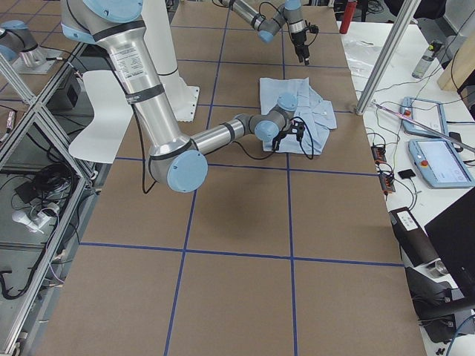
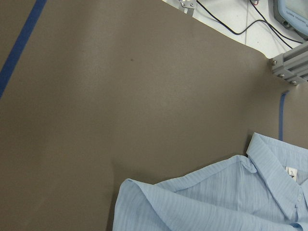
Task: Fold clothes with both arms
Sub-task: 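Lower the right gripper to the folded shirt's side edge and grasp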
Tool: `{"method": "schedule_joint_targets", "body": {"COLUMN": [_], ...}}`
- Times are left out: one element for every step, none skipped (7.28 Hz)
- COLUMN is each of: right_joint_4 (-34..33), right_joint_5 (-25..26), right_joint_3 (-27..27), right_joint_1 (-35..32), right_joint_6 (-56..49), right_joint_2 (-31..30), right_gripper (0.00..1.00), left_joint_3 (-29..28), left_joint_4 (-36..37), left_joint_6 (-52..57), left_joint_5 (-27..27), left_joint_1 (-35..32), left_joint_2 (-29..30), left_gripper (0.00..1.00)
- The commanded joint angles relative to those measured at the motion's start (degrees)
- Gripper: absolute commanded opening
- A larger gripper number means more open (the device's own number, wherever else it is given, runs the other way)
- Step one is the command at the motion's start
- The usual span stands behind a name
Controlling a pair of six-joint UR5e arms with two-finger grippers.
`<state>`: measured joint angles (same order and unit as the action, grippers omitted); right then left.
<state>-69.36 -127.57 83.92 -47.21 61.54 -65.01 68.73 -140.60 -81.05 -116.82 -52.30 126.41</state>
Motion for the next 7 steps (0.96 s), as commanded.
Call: {"method": "schedule_joint_targets", "body": {"right_joint_4": [-0.07, 0.02, -0.24, 0.02, -0.33, -0.33, -0.33], "right_joint_5": [0.13, 0.13, 0.13, -0.13, -0.66, -0.75, -0.75], "right_joint_3": [0.28, 0.63, 1.07, 2.21, 5.09, 7.29, 9.84], "right_joint_1": [-0.16, -0.25, -0.25, -0.25, -0.25, -0.17, 0.27], "right_joint_6": [0.07, 0.07, -0.02, -0.10, -0.11, -0.11, -0.11], "right_joint_2": [-0.30, -0.65, -1.00, -2.39, -4.15, -6.08, -8.36], "right_gripper": [0.00, 0.00, 0.00, 0.00, 0.00, 0.00, 0.00], "left_joint_3": [0.00, 0.09, 0.09, 0.09, 0.26, 1.05, 1.06], "left_joint_4": [0.06, 0.06, 0.06, 0.06, 0.06, 0.23, 0.23], "left_joint_6": [-0.07, -0.07, -0.07, -0.07, -0.16, -0.59, -0.68], "left_joint_5": [-0.08, 0.01, 0.01, 0.01, 0.01, 0.01, 0.01], "left_joint_1": [0.00, 0.00, 0.00, 0.00, 0.00, -0.09, -0.09], "left_joint_2": [0.07, 0.07, 0.07, 0.07, 0.07, -0.02, -0.02], "left_gripper": [1.00, 1.00, 1.00, 1.00, 1.00, 1.00, 1.00]}}
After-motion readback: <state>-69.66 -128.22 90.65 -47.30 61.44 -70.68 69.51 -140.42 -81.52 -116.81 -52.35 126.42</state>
